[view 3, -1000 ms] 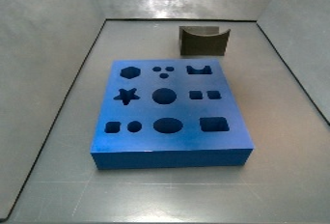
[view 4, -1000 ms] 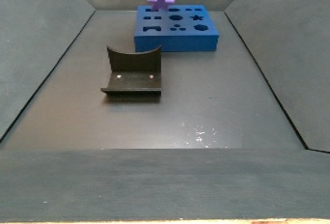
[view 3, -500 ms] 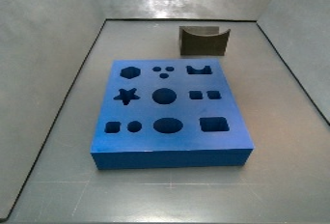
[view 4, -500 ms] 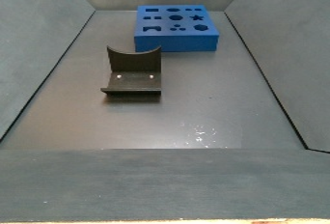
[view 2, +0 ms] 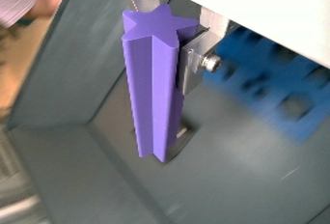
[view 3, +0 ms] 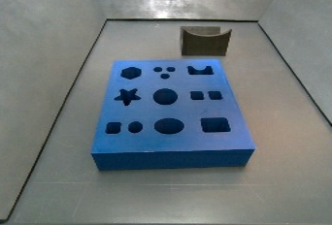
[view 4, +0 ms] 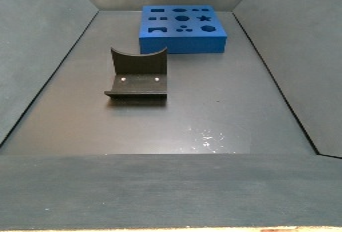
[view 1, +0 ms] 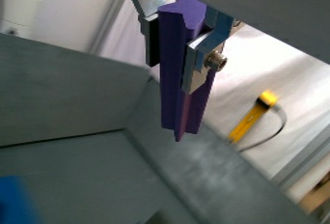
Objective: Pick up the star object. Move up. Place the star object on the fixture. Regrasp the star object. Move to above the board. Insert the star object.
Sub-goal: Move to above the board.
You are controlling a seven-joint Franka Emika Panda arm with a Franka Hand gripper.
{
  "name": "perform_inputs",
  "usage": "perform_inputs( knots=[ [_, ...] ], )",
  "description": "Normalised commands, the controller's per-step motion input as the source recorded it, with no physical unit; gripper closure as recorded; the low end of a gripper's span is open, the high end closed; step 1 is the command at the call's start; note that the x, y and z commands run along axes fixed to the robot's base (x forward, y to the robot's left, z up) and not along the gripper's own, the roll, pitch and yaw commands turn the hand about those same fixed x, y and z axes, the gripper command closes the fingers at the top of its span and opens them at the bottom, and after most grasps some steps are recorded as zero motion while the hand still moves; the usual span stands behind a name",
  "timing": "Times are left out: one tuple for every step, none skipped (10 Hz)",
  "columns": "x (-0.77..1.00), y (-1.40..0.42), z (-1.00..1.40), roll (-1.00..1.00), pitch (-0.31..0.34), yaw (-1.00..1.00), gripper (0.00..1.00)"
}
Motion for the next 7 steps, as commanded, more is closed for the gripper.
perform_inputs(
  knots=[
    [-0.29, -1.0, 0.14, -1.0, 0.089, -0.15, 1.0],
    [-0.27, -0.96, 0.13, -1.0, 0.1, -0.14, 1.0],
    [-0.16, -0.58, 0.09, -1.0, 0.113, -0.13, 1.0],
    [-0.09, -0.34, 0.07, -1.0, 0.121, -0.13, 1.0],
    [-0.05, -0.13, 0.04, -1.0, 0.119, -0.11, 1.0],
    [-0.06, -0.07, 0.02, -1.0, 0.11, -0.1, 1.0],
    [-0.06, -0.03, 0.01, -1.0, 0.097, -0.09, 1.0]
  ],
)
